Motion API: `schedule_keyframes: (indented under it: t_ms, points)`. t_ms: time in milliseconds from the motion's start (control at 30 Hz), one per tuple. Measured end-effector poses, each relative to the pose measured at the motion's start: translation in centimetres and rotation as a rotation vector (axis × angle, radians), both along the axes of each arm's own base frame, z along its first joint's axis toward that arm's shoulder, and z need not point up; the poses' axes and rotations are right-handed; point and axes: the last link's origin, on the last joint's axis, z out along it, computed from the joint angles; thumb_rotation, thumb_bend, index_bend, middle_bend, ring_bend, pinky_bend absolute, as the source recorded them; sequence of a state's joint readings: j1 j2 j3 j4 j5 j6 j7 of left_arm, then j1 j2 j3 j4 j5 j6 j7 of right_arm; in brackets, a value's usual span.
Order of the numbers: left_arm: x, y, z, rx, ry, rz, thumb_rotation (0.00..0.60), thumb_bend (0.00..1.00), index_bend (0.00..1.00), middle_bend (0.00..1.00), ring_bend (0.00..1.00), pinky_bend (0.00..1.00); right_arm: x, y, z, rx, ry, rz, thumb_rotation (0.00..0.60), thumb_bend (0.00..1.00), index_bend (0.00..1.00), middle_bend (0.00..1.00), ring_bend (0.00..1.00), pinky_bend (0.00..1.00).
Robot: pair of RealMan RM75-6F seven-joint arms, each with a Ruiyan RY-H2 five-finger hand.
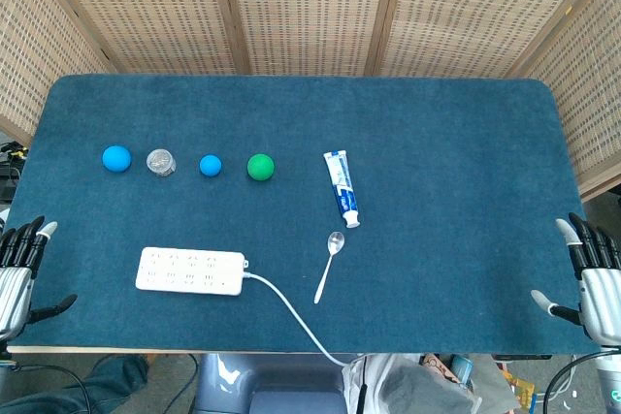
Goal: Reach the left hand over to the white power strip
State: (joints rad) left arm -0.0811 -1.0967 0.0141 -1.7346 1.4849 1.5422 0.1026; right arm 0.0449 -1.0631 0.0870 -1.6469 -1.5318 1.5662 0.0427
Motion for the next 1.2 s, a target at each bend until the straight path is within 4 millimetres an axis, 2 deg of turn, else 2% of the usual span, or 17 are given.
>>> schedule_keyframes:
  t_ms: [233,267,333,367,400,433,467,500,533,633,667,700,767,1000,1100,1200]
  points:
    - [0.1,0.0,0.0,-0.005,0.003,-0.011,0.600,0.00,0.00,0.00,0.00,0.00,-0.1,0.0,-0.1,0.006,0.000,-0.005,0.600,0.00,0.00,0.00,0.00,0.00]
    - [0.1,0.0,0.0,-0.008,0.003,-0.014,0.600,0.00,0.00,0.07,0.02,0.00,-0.1,0.0,-0.1,0.006,0.000,-0.006,0.600,0.00,0.00,0.00,0.00,0.00]
    - [0.2,0.0,-0.2,-0.022,0.002,-0.025,0.600,0.00,0.00,0.43,0.26,0.19,0.0,0.0,-0.1,0.006,-0.003,-0.006,0.600,0.00,0.00,0.00,0.00,0.00]
    - [0.3,-0.1,-0.3,-0.033,0.001,-0.031,0.600,0.00,0.00,0.69,0.47,0.41,0.0,0.0,-0.1,0.005,-0.005,-0.005,0.600,0.00,0.00,0.00,0.00,0.00]
    - [0.5,-0.1,-0.6,-0.049,-0.005,-0.041,0.600,0.02,0.00,0.86,0.68,0.65,0.0,-0.1,-0.1,0.005,-0.005,-0.005,0.600,0.00,0.00,0.00,0.00,0.00]
    - [0.8,0.0,-0.8,-0.057,-0.013,-0.050,0.600,0.05,0.00,0.92,0.77,0.78,0.0,-0.1,-0.1,0.005,-0.006,-0.005,0.600,0.00,0.00,0.00,0.00,0.00]
    - [1.0,0.0,-1.0,-0.062,-0.022,-0.058,0.600,0.12,0.00,0.98,0.88,0.90,0.0,-0.1,-0.1,0.006,-0.006,-0.006,0.600,0.00,0.00,0.00,0.00,0.00]
    - [1.3,0.1,-1.4,-0.070,-0.036,-0.065,0.600,0.19,0.00,1.00,0.95,0.97,0.0,-0.2,-0.1,0.008,-0.006,-0.009,0.600,0.00,0.00,0.00,0.00,0.00]
    - [1.5,0.3,-1.8,-0.079,-0.049,-0.071,0.600,0.21,0.00,1.00,0.98,1.00,-0.1,-0.2,-0.2,0.009,-0.006,-0.011,0.600,0.00,0.00,0.00,0.00,0.00]
    - [2.5,0.6,-3.8,-0.141,-0.091,-0.096,0.600,0.08,0.00,1.00,1.00,1.00,-0.1,-0.3,-0.3,0.014,-0.004,-0.015,0.600,0.00,0.00,0.00,0.00,0.00]
    - [2.7,0.7,-4.5,-0.166,-0.096,-0.097,0.600,0.07,0.00,1.00,1.00,1.00,-0.1,-0.3,-0.3,0.014,-0.003,-0.015,0.600,0.00,0.00,0.00,0.00,0.00]
    - [3.0,0.8,-5.4,-0.199,-0.097,-0.092,0.600,0.11,0.00,1.00,1.00,1.00,-0.1,-0.4,-0.3,0.015,-0.001,-0.014,0.600,0.00,0.00,0.00,0.00,0.00]
    - [3.5,0.9,-6.8,-0.246,-0.091,-0.084,0.600,0.23,0.02,1.00,1.00,1.00,-0.1,-0.4,-0.4,0.016,-0.001,-0.014,0.600,0.00,0.00,0.00,0.00,0.00]
    - [6.3,1.0,-12.2,-0.417,-0.074,-0.057,0.600,0.84,0.07,1.00,1.00,1.00,-0.3,-0.6,-0.4,0.021,-0.004,-0.023,0.600,0.00,0.00,0.00,0.00,0.00]
    - [7.1,1.2,-13.7,-0.466,-0.089,-0.030,0.600,0.95,0.08,1.00,1.00,1.00,-0.3,-0.6,-0.4,0.023,-0.008,-0.024,0.600,0.00,0.00,0.00,0.00,0.00]
    - [7.8,1.5,-15.0,-0.502,-0.118,-0.002,0.600,0.95,0.08,1.00,1.00,1.00,-0.4,-0.6,-0.3,0.025,-0.012,-0.026,0.600,0.00,0.00,0.00,0.00,0.00]
